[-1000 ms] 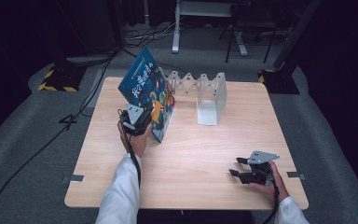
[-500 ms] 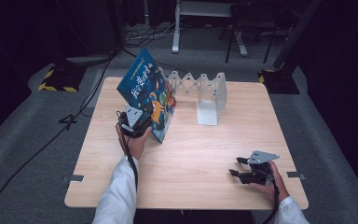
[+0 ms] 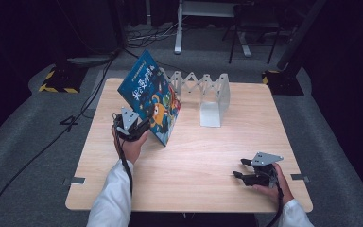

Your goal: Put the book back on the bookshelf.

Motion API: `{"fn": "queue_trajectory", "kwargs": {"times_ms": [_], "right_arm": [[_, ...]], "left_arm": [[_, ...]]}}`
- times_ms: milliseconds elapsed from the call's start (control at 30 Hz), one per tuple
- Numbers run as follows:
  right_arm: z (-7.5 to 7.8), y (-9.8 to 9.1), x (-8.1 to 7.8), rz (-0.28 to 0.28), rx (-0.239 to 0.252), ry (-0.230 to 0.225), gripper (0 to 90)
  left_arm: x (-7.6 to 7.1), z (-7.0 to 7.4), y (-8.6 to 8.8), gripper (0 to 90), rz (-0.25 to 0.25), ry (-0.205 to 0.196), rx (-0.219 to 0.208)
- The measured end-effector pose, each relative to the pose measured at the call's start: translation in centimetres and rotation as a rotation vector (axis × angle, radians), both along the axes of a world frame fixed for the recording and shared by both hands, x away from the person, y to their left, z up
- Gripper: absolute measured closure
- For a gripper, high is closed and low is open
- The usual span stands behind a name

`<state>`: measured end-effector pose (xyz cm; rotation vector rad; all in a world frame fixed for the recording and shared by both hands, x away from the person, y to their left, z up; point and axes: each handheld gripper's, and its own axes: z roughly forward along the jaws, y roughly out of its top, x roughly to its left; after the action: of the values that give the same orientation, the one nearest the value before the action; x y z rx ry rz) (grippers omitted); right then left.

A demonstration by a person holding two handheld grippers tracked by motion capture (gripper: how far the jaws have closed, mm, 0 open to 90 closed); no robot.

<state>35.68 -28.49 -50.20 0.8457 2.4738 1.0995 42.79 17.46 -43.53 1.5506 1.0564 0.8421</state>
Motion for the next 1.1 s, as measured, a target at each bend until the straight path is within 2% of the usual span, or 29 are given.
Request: {"fn": "queue_trajectory", "kwargs": {"times_ms": [133,267,300,333,433,500,600,633,667,733,900,1067,1100], "right_arm": [[0.1,-0.1,0.0,-0.007,0.004,-0.006,35.6],[0.3,-0.2,0.0,-0.022,-0.001,-0.008,34.5],[0.4,-0.1,0.0,-0.027,-0.002,-0.009,33.6],[0.4,-0.1,0.0,-0.027,-0.002,-0.009,33.6],[0.8,-0.1,-0.1,-0.041,-0.003,-0.014,31.1],[1.0,-0.1,-0.2,-0.047,-0.003,-0.017,29.8],[1.2,-0.1,-0.2,-0.051,-0.012,-0.022,27.7],[1.4,0.0,-0.3,-0.055,-0.014,-0.028,27.1],[1.4,0.0,-0.3,-0.055,-0.014,-0.028,27.1],[1.7,0.0,-0.5,-0.053,-0.021,-0.038,27.0],[2.1,-0.1,-0.7,-0.054,-0.022,-0.055,26.5],[2.4,-0.2,-0.9,-0.071,-0.034,-0.064,26.1],[2.4,-0.3,-1.0,-0.074,-0.035,-0.061,25.3]], "left_arm": [[-0.3,0.2,0.2,47.8,-0.018,-0.002,0.021],[-0.8,0.5,0.5,43.0,-0.049,0.019,0.042],[-1.0,0.6,0.6,41.7,-0.08,0.032,0.063],[-1.0,0.6,0.6,40.2,-0.08,0.032,0.063],[-1.6,0.8,0.7,36.8,-0.14,0.059,0.079],[-1.8,0.9,0.7,33.4,-0.155,0.079,0.097],[-2.3,1.0,1.0,29.6,-0.195,0.103,0.091],[-2.6,0.8,1.1,28.8,-0.213,0.134,0.114],[-2.6,0.8,1.1,28.8,-0.213,0.134,0.114],[-3.2,0.4,1.4,26.9,-0.229,0.159,0.143],[-4.2,0.4,2.0,25.7,-0.245,0.159,0.164],[-5.2,0.3,2.3,23.5,-0.264,0.165,0.211],[-5.3,0.3,2.3,22.3,-0.251,0.177,0.236]]}}
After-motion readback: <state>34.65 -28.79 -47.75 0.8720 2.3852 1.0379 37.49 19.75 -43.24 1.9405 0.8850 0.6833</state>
